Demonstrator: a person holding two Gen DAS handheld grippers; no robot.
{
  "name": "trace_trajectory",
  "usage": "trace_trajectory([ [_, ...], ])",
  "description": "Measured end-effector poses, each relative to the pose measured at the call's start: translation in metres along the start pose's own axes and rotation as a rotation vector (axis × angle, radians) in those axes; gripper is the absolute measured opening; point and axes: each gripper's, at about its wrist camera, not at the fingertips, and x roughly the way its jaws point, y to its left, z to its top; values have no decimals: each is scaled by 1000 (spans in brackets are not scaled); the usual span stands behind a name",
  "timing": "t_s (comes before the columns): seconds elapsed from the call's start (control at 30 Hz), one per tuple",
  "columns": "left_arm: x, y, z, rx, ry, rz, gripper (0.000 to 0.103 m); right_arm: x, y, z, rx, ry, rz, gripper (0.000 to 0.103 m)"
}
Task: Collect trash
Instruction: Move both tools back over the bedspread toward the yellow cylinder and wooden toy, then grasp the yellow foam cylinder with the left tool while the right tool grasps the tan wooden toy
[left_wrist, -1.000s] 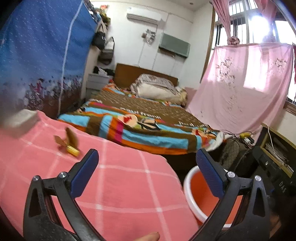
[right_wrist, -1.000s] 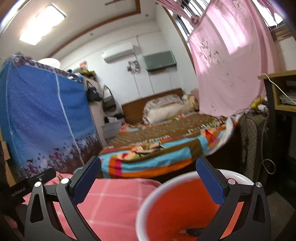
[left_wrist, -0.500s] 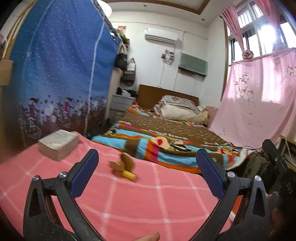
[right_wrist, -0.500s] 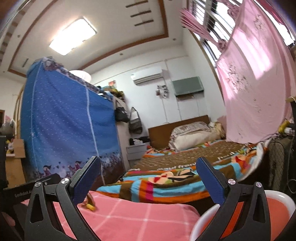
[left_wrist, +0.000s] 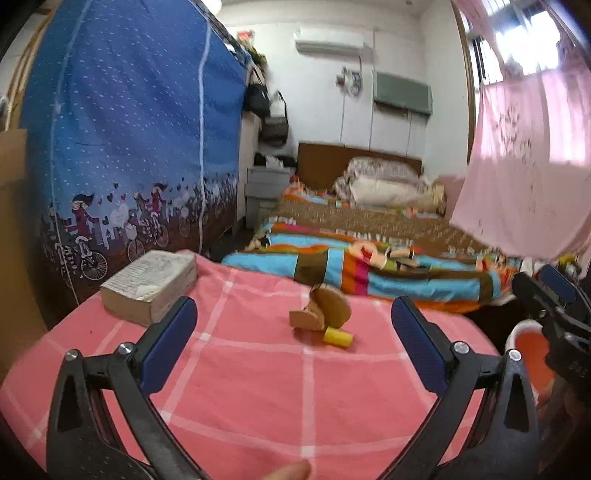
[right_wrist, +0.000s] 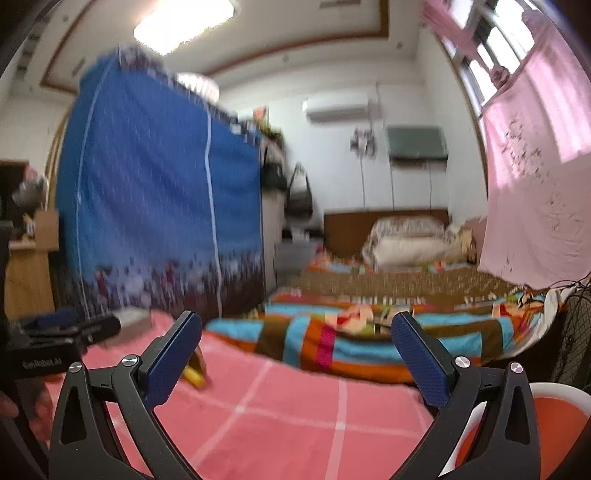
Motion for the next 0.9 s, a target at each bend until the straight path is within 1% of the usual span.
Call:
trace_trajectory([
  [0.03, 7, 0, -2, 7, 29, -4, 103, 13, 0, -3, -9, 71, -4, 103],
  [0.07, 14, -1, -4, 12, 63, -7, 103, 20, 1, -5, -9, 108, -4, 103],
  [0.1, 24, -1, -6, 15, 115, -16, 103, 30, 0, -8, -5, 160, 0, 103],
  [0.13, 30, -2, -8, 15, 149, -26, 103, 41, -1, -11, 2, 220, 8, 103],
  [0.17, 38, -3, -10, 19, 193, -33, 103, 48, -2, -13, 8, 260, 11, 103],
  [0.23, 48, -8, -11, 29, 253, -55, 100, 61, -7, -18, 30, 345, 20, 103],
  [0.3, 60, -11, -12, 33, 307, -74, 93, 70, -10, -24, 54, 408, 19, 103],
  [0.43, 81, -19, -16, 50, 400, -95, 82, 78, -11, -32, 70, 483, 22, 103],
  [0.5, 91, -24, -20, 63, 445, -97, 71, 86, -11, -37, 61, 537, 19, 103],
  [0.53, 96, -26, -22, 73, 467, -93, 70, 91, -11, -40, 59, 570, 17, 103],
  [0.63, 100, -32, -21, 101, 477, -84, 69, 103, -12, -50, 63, 654, 0, 103],
  [0.67, 101, -34, -19, 105, 471, -90, 67, 106, -13, -53, 67, 680, -9, 103],
  [0.73, 102, -38, -17, 115, 464, -100, 62, 108, -15, -56, 74, 707, -13, 103],
  [0.8, 106, -39, -17, 124, 481, -109, 49, 108, -15, -58, 80, 716, -8, 103],
  [0.87, 106, -35, -17, 112, 485, -115, 44, 108, -16, -57, 84, 718, -8, 103],
  [0.9, 106, -33, -16, 102, 482, -122, 37, 107, -16, -57, 84, 719, -8, 103],
])
